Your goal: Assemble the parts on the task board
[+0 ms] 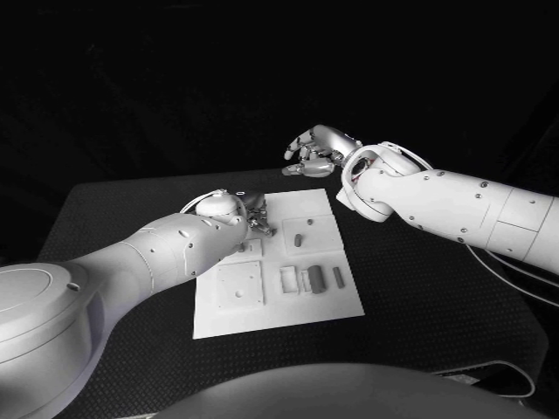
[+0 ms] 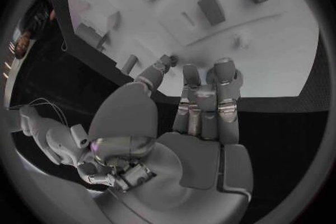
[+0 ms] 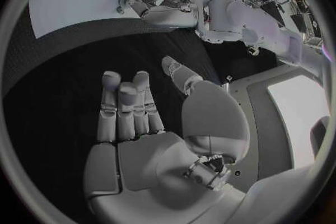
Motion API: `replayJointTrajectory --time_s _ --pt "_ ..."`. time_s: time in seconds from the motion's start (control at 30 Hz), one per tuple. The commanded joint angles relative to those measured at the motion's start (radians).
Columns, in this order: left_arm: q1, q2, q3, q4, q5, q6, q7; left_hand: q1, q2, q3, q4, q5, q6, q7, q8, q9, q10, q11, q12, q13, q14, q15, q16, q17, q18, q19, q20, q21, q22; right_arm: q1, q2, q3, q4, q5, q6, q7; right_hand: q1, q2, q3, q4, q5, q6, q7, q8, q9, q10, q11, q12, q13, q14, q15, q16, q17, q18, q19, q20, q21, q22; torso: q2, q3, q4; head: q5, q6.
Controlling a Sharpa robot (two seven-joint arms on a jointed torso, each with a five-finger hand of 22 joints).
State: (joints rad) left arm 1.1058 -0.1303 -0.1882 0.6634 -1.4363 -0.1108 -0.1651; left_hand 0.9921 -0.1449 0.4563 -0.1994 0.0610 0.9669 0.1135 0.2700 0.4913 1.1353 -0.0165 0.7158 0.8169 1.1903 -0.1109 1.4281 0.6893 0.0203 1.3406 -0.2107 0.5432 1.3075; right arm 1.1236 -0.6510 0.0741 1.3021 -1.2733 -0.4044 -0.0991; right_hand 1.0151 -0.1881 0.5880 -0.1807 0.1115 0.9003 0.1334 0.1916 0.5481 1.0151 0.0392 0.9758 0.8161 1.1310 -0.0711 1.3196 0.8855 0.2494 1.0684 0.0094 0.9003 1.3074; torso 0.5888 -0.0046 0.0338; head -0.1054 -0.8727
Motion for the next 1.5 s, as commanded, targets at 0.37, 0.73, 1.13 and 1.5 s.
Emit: replayJointTrajectory --time_s 0.37,0.73,1.13,1.5 --pt "0.007 0.005 0.0 0.002 0.009 0.002 -0.002 -0.016 -0.023 -0.014 0.007 -0.008 -0.012 0.002 -0.009 -0.003 -0.03 0.019 0.017 -0.008 0.006 0.002 0.001 0.001 0.084 0.003 0.003 0.009 0.022 0.011 -0.002 0.0 0.007 -0.003 0.007 0.003 -0.001 0.007 -0.003 -0.003 0.001 -0.014 0.019 0.002 -0.001 -0.005 0.0 0.003 -0.002 0.002 0.002 0.001 -0.001 0.012 0.005 -0.005 -0.003 0.011 0.002 -0.0008 0.0006 -0.009 0.0" --pt "0.007 0.012 0.0 -0.002 0.009 -0.013 -0.005 -0.037 -0.036 -0.019 0.025 -0.011 -0.016 0.003 -0.012 -0.004 -0.031 0.019 0.027 -0.015 0.009 0.003 0.002 0.002 0.088 0.005 0.004 0.012 0.021 0.019 -0.004 0.0 0.018 -0.006 0.005 0.001 -0.002 0.007 -0.003 -0.003 0.001 -0.014 0.019 0.002 -0.002 -0.005 0.0 0.003 -0.002 0.002 0.002 0.001 -0.001 0.012 0.005 -0.005 -0.003 0.011 0.012 0.002 -0.0053 -0.011 0.0" --pt "0.006 0.02 -0.001 -0.006 0.009 -0.006 -0.011 -0.025 -0.031 -0.008 0.027 -0.011 -0.015 0.002 -0.011 -0.002 -0.03 0.018 0.034 -0.019 0.012 0.001 0.004 0.004 0.092 0.008 0.003 0.015 0.022 0.024 0.001 0.0 0.02 -0.006 0.003 0.001 -0.003 0.006 -0.003 -0.003 0.001 -0.014 0.019 0.003 -0.002 -0.005 0.0 0.004 -0.002 0.002 0.002 0.001 -0.001 0.012 0.005 -0.005 -0.003 0.011 0.012 0.0036 -0.0064 -0.017 0.0" --pt "0.006 0.025 -0.004 -0.017 0.008 0.013 -0.003 -0.009 -0.011 0.0 0.025 -0.011 -0.009 0.0 -0.007 0.001 -0.027 0.017 0.044 -0.026 0.017 0.0 0.006 0.005 0.094 0.012 0.004 0.021 0.022 0.028 -0.001 0.0 0.028 -0.007 0.002 0.001 -0.002 0.006 -0.003 -0.002 0.001 -0.014 0.019 0.003 -0.002 -0.005 0.0 0.004 -0.002 0.002 0.002 0.001 -0.001 0.012 0.005 -0.005 -0.003 0.011 0.014 0.0021 -0.0054 -0.021 0.0"
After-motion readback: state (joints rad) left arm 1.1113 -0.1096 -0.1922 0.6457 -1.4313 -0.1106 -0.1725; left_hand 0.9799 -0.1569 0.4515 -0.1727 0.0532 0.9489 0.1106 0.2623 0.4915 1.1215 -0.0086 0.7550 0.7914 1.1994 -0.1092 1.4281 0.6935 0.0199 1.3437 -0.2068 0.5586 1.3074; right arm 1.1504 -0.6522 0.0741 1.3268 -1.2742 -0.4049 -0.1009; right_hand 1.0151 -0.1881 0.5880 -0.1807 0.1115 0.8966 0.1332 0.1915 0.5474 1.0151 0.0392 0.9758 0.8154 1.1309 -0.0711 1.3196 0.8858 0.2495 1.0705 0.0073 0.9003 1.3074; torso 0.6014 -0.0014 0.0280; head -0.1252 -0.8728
